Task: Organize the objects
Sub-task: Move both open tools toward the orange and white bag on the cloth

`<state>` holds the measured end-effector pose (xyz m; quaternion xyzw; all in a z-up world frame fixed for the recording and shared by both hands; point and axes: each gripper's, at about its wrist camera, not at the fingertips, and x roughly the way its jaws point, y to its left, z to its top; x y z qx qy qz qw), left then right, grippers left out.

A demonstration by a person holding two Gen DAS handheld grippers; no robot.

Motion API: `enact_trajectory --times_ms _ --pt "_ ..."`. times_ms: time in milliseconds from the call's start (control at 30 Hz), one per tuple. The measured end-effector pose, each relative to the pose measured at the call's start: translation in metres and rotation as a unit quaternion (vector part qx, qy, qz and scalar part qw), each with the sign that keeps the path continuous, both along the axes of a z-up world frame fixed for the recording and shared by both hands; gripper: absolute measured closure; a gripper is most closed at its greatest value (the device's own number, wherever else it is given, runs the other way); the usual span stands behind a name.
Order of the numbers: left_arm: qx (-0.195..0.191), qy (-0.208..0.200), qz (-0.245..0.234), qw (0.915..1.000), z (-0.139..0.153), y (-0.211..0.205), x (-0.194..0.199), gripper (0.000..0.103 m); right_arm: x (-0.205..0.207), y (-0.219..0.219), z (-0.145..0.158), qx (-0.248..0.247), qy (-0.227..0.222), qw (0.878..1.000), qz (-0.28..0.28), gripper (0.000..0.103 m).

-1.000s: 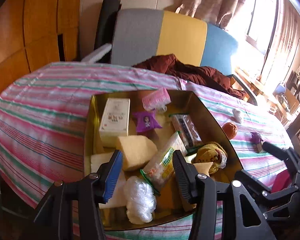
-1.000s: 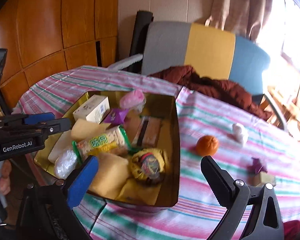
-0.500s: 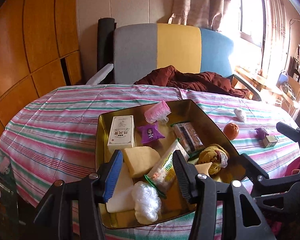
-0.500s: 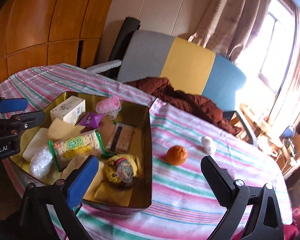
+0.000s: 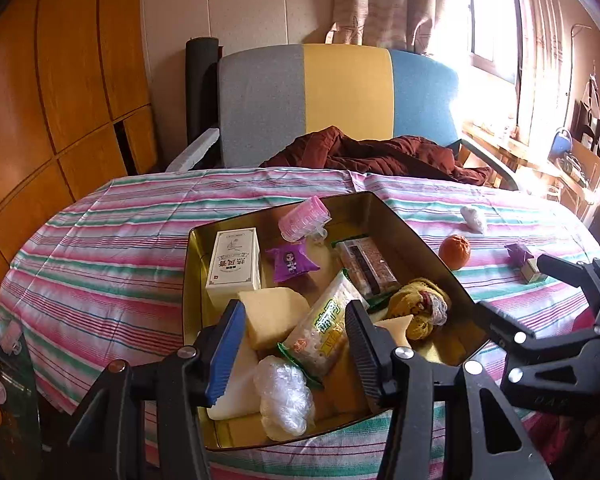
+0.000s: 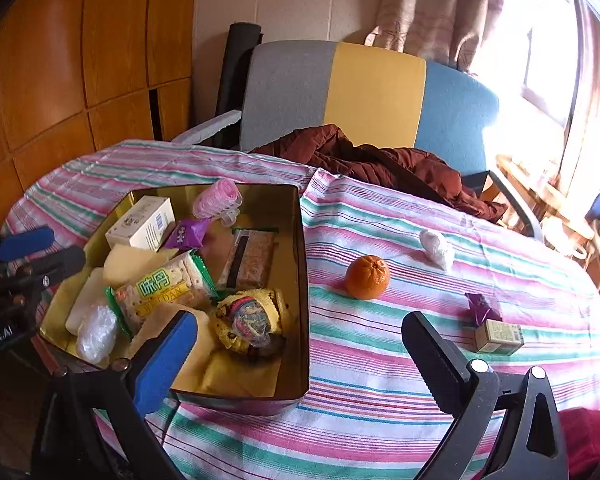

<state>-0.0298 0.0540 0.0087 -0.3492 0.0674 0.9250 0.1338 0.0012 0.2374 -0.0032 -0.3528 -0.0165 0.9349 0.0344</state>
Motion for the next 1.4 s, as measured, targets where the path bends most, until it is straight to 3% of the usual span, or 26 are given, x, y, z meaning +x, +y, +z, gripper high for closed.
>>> enact_trajectory --times_ms 167,600,800,967,1400 --pt "-0.006 -0.001 -0.007 1.0 0.0 0.005 0.002 0.051 -0.005 0.033 0.003 -0.077 -0.005 0.997 -0.016 0.0" --pt "-0.021 0.005 -0.028 0.9994 0.005 0.023 0.002 0.051 -0.027 0.13 0.026 -0.059 0.016 0.994 -0.092 0.0" --pt "-0.033 0.007 -0.042 0.9986 0.008 0.037 -0.002 0.051 -0.037 0.182 0.012 -0.047 0.012 0.988 -0.144 0.0" --pt "-0.045 0.009 -0.058 0.9972 0.01 0.056 -0.008 0.051 -0.031 0.225 -0.012 -0.093 0.006 0.975 -0.201 0.0" --pt "-0.068 0.007 -0.131 0.989 0.01 0.131 -0.028 0.051 -0.023 0.244 -0.006 -0.122 0.025 0.964 -0.236 0.0"
